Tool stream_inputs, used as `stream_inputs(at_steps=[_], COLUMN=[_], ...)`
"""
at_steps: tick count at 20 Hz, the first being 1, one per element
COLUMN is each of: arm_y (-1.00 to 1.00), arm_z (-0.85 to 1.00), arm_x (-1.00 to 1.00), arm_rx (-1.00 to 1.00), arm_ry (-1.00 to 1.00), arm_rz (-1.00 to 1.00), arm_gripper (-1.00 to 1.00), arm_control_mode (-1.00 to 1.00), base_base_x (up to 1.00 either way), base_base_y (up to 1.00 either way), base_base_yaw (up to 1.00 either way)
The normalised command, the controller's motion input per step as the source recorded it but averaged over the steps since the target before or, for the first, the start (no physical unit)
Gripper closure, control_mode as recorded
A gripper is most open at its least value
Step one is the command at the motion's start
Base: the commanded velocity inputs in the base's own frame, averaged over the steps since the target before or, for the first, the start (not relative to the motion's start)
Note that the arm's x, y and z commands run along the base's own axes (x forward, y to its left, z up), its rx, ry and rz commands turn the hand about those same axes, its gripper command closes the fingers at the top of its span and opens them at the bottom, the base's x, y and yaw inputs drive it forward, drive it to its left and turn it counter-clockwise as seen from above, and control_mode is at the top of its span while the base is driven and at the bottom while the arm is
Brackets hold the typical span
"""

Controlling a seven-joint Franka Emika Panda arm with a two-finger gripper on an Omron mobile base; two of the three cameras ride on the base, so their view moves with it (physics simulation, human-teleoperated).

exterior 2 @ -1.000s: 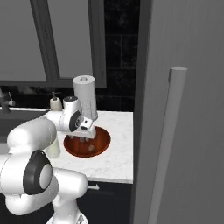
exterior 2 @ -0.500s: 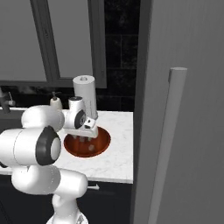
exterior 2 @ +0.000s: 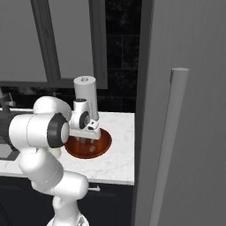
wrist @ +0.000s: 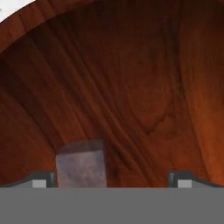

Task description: Grab a lemon wedge from the fridge and one ice cube from the ice bowl, and put them in the glass of lemonade.

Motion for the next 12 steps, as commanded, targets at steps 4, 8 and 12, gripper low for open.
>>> stream_inputs(at_steps=[4, 8, 12], arm_y=[0.00, 0.00, -0.01], arm_z=[-0.23, -0.20, -0.17], arm_x=[0.19, 0.21, 0.11], arm_rx=[0.00, 0.00, 0.00], arm_ry=[0.04, 0.01, 0.00], arm_rz=[0.00, 0.00, 0.00], arm_gripper=[-1.00, -1.00, -1.00], arm_control_mode=[-1.00, -1.00, -1.00], base_base_x=[0.00, 0.00, 0.00], base_base_y=[0.00, 0.00, 0.00], base_base_yaw=[0.00, 0.00, 0.00])
